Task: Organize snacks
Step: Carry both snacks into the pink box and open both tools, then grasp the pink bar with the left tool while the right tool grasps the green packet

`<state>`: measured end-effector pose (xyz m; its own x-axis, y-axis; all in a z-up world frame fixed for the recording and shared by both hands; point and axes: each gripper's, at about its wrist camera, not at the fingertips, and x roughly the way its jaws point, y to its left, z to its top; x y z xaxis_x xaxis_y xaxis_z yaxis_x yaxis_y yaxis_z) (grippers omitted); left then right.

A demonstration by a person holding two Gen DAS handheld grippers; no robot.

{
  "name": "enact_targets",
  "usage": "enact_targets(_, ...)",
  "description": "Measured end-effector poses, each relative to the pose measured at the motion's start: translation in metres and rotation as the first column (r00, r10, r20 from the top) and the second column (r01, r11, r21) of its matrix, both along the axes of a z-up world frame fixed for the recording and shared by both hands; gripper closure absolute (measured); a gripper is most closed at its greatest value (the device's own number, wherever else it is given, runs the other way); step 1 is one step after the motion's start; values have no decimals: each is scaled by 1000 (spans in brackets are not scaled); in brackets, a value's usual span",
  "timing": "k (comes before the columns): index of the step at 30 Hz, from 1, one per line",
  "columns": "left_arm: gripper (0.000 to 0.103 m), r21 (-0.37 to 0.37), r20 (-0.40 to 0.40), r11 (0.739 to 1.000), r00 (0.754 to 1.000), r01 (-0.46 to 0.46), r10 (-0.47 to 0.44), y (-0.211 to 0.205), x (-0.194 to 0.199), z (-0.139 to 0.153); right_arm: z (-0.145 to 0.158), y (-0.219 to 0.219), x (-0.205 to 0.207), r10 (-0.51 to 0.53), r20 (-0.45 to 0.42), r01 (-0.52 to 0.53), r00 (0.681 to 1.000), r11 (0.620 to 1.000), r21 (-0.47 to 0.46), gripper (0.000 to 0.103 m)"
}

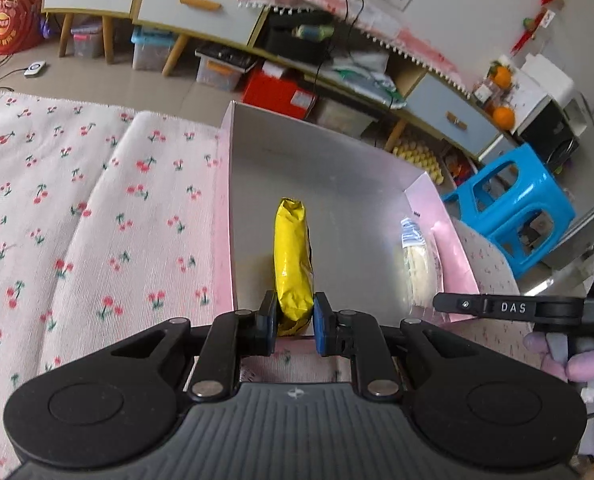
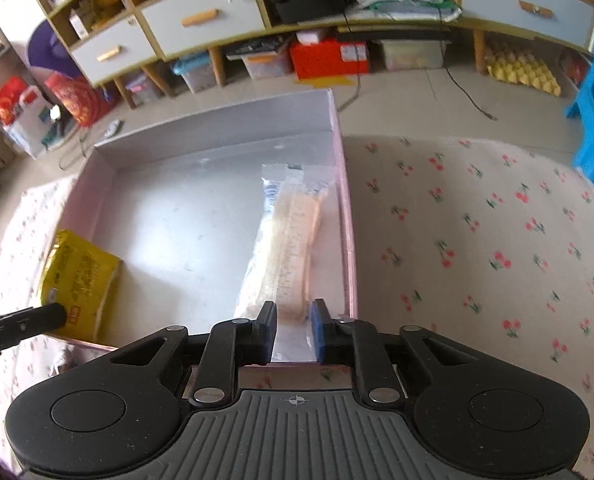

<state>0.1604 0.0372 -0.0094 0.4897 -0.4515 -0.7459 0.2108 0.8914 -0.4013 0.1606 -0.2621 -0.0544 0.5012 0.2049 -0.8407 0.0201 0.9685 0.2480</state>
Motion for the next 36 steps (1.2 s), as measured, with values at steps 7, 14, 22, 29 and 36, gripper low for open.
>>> enact_targets(7,87,32,-12,999,1000,10,-10,-3,-6,-1,2,2,-15,3,-86,-5,996,1000,-23,88)
enact_targets(14,86,46,-55,999,998,12,-9,-6,-5,0,5,3,-21,19,-92,-18,996,1000,7,77)
enact_targets(22,36,25,-1,999,1000,-24,24,-12,-21,13,42,5,-47,-2,8,2,1000,1000,28,20)
enact_targets(29,10,82,28,996,1000,-16,14,-14,-47,31,63,7,-79,-25,28,25,999,1000,6,15)
enact_targets(36,4,114,31,990,997,-80,77,-4,-81,37,64,7,-115,-63,25,63,998,998,20,15)
